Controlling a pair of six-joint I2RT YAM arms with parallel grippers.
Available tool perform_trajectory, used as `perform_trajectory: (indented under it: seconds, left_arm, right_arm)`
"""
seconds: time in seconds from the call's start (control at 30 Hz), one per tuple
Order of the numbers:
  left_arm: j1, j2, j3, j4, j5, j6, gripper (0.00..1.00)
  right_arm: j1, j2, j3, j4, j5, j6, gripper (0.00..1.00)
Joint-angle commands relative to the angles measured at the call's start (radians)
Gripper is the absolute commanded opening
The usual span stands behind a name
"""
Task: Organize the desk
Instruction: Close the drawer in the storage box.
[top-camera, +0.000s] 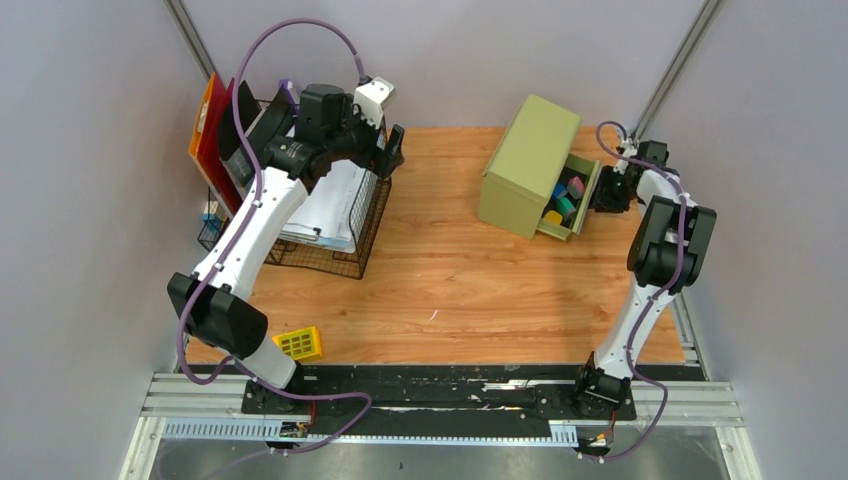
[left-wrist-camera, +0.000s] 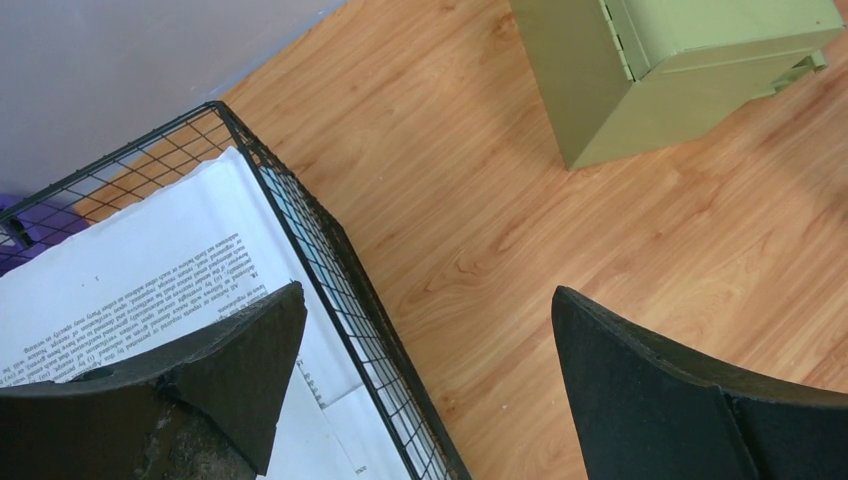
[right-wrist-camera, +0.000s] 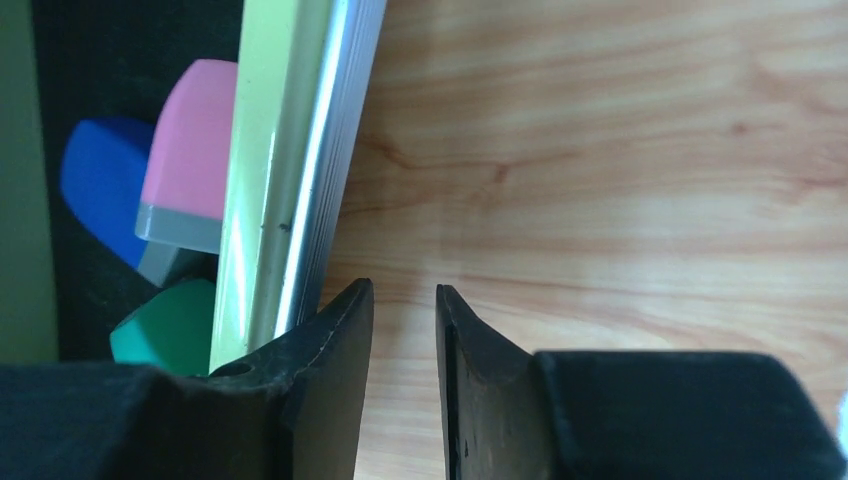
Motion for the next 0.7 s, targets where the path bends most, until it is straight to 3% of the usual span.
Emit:
perform_trajectory:
  seconds: [0.0, 0.4, 0.53, 0.67]
  left_arm:
    - [-0.003, 0.000, 0.000, 0.032, 0.020, -0.023, 1.00]
    - [-0.003, 0.008, -0.004, 0.029, 0.030, -0.040, 1.00]
    - [-0.003, 0.006, -0.012, 0.026, 0.026, -0.033, 1.00]
    - [-0.003, 0.002, -0.019, 0.028, 0.019, -0.027, 1.00]
  right_arm:
    - [0.066, 0.013, 0.067, 0.026, -0.226, 0.039, 0.30]
    - [0.167, 0.077, 0.158, 0.019, -0.479, 0.082, 0.35]
    - [0.161, 0.042, 0.141, 0.019, -0.351, 0.089, 0.37]
    - [0.149, -0.036, 0.079, 0.041, -0.352, 0.078, 0.37]
